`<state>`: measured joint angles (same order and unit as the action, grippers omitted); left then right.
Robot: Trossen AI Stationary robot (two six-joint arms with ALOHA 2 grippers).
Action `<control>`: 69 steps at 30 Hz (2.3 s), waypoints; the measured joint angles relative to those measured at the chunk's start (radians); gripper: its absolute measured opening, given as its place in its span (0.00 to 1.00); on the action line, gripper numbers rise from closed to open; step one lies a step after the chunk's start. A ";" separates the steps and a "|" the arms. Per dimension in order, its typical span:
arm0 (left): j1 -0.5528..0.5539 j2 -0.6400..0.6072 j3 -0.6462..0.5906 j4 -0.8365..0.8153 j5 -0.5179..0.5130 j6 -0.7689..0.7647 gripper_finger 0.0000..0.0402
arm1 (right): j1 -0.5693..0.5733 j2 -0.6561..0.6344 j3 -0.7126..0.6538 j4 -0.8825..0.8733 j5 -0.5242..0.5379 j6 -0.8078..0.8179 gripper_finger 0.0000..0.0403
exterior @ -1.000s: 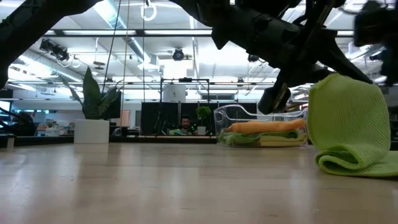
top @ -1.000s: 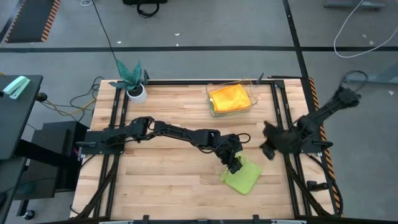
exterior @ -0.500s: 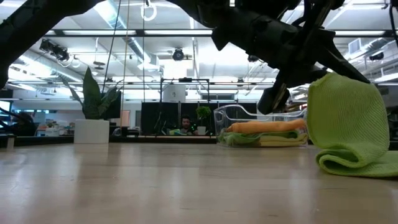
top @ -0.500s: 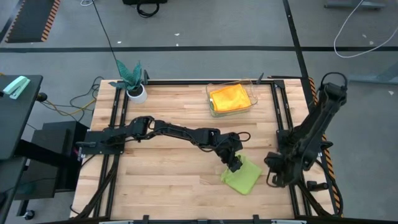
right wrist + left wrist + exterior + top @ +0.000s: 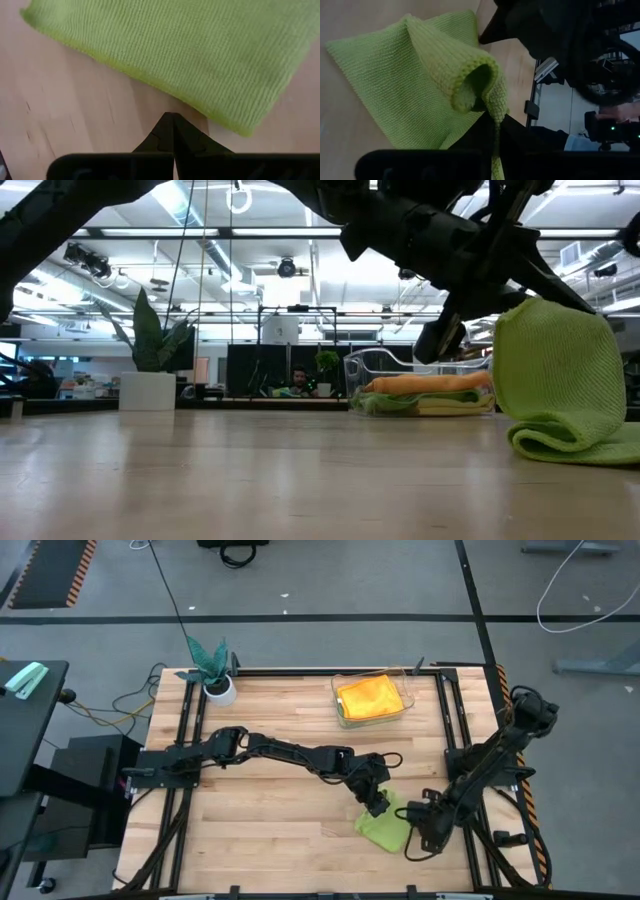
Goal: Fold microfiber towels
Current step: Fold the light green towel
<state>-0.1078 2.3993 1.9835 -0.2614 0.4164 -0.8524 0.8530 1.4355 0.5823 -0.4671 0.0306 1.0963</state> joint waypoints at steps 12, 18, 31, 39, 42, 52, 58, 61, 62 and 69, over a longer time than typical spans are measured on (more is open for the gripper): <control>0.038 -0.001 0.000 -0.101 0.000 0.059 0.05 | -0.179 0.027 0.000 0.082 -0.035 -0.232 0.00; 0.064 -0.001 0.000 -0.142 0.003 0.103 0.10 | -0.257 0.057 0.000 0.141 -0.055 -0.288 0.00; 0.090 -0.014 -0.001 -0.330 0.032 0.223 0.05 | -0.431 0.077 0.000 0.221 -0.086 -0.445 0.00; 0.114 -0.065 0.000 -0.440 -0.054 0.273 0.07 | -0.486 0.077 -0.001 0.237 -0.085 -0.480 0.00; 0.125 -0.077 0.000 -0.480 -0.065 0.288 0.07 | -0.511 0.077 -0.001 0.245 -0.089 -0.509 0.00; 0.131 -0.077 -0.001 -0.522 -0.082 0.289 0.04 | -0.628 0.096 0.035 0.249 -0.072 -0.633 0.00; 0.131 -0.077 0.000 -0.651 -0.139 0.309 0.07 | -0.666 0.175 0.101 0.204 -0.124 -0.713 0.00; 0.126 -0.077 0.000 -0.625 -0.144 0.300 0.06 | -0.652 0.162 0.098 0.207 -0.108 -0.683 0.00; 0.126 -0.077 0.000 -0.603 -0.144 0.291 0.05 | -0.647 0.145 0.093 0.210 -0.089 -0.669 0.00; 0.117 -0.076 0.000 -0.525 -0.135 0.267 0.03 | -0.622 0.089 0.057 0.171 -0.059 -0.555 0.03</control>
<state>0.0097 2.3230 1.9831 -0.7864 0.2817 -0.5858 0.2305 1.5249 0.6394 -0.2963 -0.0289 0.5416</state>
